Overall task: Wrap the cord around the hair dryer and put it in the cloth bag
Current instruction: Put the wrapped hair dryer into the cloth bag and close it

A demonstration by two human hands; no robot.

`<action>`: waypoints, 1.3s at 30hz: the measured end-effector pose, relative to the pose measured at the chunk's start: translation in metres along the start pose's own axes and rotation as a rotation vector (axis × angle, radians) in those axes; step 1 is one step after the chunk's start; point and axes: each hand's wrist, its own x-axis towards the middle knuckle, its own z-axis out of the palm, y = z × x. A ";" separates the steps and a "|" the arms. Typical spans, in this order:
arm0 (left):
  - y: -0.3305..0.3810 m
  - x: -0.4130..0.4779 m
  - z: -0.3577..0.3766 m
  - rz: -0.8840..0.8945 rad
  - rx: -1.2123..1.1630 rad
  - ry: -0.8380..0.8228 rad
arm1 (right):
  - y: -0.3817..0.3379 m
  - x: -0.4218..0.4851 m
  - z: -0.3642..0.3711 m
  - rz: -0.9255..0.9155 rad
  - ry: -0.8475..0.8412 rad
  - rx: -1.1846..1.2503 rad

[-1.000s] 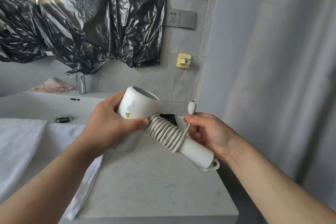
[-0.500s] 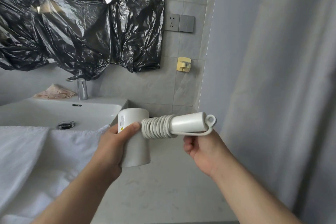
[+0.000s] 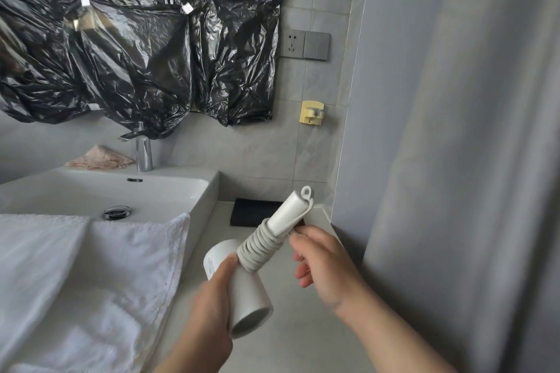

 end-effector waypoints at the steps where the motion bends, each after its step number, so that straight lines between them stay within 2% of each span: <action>1: -0.007 0.000 -0.001 -0.005 0.037 0.017 | 0.004 0.000 0.002 0.007 0.008 -0.071; 6: -0.025 -0.008 -0.003 0.019 0.349 0.089 | 0.028 0.004 0.013 -0.016 0.073 -0.315; 8: -0.028 -0.009 -0.003 0.031 0.443 0.126 | 0.034 0.005 0.016 -0.036 0.077 -0.323; 14: -0.025 -0.010 -0.006 0.139 0.512 0.137 | 0.045 0.009 0.012 -0.027 0.065 -0.310; 17: -0.025 -0.012 -0.008 0.140 0.686 0.149 | 0.048 0.009 0.011 -0.030 0.064 -0.324; 20: -0.022 -0.016 -0.008 0.162 0.989 0.049 | 0.048 0.008 0.012 -0.049 0.044 -0.323; 22: -0.021 -0.015 -0.008 0.198 1.072 -0.011 | 0.045 0.008 0.015 -0.057 0.028 -0.315; 24: -0.019 -0.010 -0.009 0.245 1.032 -0.034 | 0.043 0.008 0.016 -0.065 0.005 -0.307; 26: -0.018 -0.009 -0.011 0.334 0.843 -0.008 | 0.041 0.007 0.017 -0.074 -0.025 -0.300; 29: -0.009 -0.026 -0.011 0.610 0.579 -0.055 | 0.038 0.003 0.016 -0.066 -0.092 -0.246; 32: 0.000 -0.030 -0.009 0.781 0.595 -0.169 | 0.035 -0.001 0.015 -0.042 -0.158 -0.132; 35: 0.001 -0.024 -0.011 0.823 0.630 -0.128 | 0.032 -0.001 0.014 -0.006 -0.071 0.011; 39: 0.001 -0.025 -0.010 0.964 0.671 -0.114 | 0.033 0.000 0.008 -0.066 0.009 0.127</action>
